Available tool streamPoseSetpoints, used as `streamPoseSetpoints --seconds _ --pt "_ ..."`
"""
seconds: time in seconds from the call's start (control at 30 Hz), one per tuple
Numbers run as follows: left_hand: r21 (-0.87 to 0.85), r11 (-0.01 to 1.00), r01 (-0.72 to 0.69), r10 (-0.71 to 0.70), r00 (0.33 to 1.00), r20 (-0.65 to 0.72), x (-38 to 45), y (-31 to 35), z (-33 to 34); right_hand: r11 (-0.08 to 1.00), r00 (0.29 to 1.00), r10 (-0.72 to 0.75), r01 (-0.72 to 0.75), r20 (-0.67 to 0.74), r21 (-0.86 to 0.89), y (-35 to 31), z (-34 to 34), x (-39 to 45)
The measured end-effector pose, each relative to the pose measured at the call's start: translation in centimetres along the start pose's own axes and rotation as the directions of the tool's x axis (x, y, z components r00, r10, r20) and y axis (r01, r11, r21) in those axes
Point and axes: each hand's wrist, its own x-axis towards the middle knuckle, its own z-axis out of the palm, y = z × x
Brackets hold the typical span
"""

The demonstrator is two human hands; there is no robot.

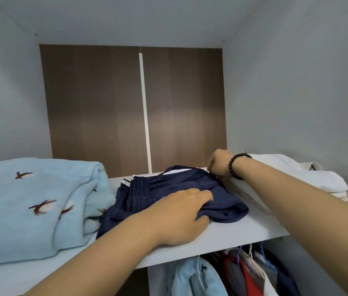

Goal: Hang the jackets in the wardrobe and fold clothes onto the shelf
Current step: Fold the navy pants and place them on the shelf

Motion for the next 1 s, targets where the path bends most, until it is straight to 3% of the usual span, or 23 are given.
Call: streamPoseSetpoints --seconds 0.07,0.13,0.23,0.4,0.6,0.8,1.0 --pt "-0.014 1.000 -0.023 0.023 1.000 0.000 -0.9 -1.3 -0.6 1.000 0.998 0.007 -0.005 0.069 -0.021 -0.4 0.6 0.3" --pt "-0.061 0.998 0.001 -0.001 1.000 -0.003 -1.5 -2.1 -0.8 0.997 0.979 -0.004 -0.013 0.203 0.080 -0.4 0.6 0.8" --pt "-0.047 0.998 0.029 -0.028 1.000 0.013 -2.0 -2.6 0.1 0.979 0.963 -0.011 -0.045 0.268 0.201 0.1 0.5 1.5" --pt "-0.048 0.998 -0.032 0.031 0.999 -0.019 -1.6 -2.0 0.3 1.000 0.974 -0.008 0.003 0.224 0.022 0.0 1.7 2.2" --pt "-0.078 0.996 -0.039 0.035 0.998 -0.047 -1.8 -1.9 0.5 0.991 0.997 -0.070 0.075 0.042 -0.110 -0.4 2.9 2.9" --pt "-0.038 0.999 -0.026 0.025 0.999 -0.028 -1.9 -1.9 0.5 0.996 0.997 -0.075 0.074 0.014 0.049 0.1 2.7 3.3" --pt "-0.032 0.999 0.024 -0.025 0.999 -0.044 -2.0 -1.4 0.6 0.965 0.984 -0.131 0.098 0.121 0.243 0.4 2.1 2.6"
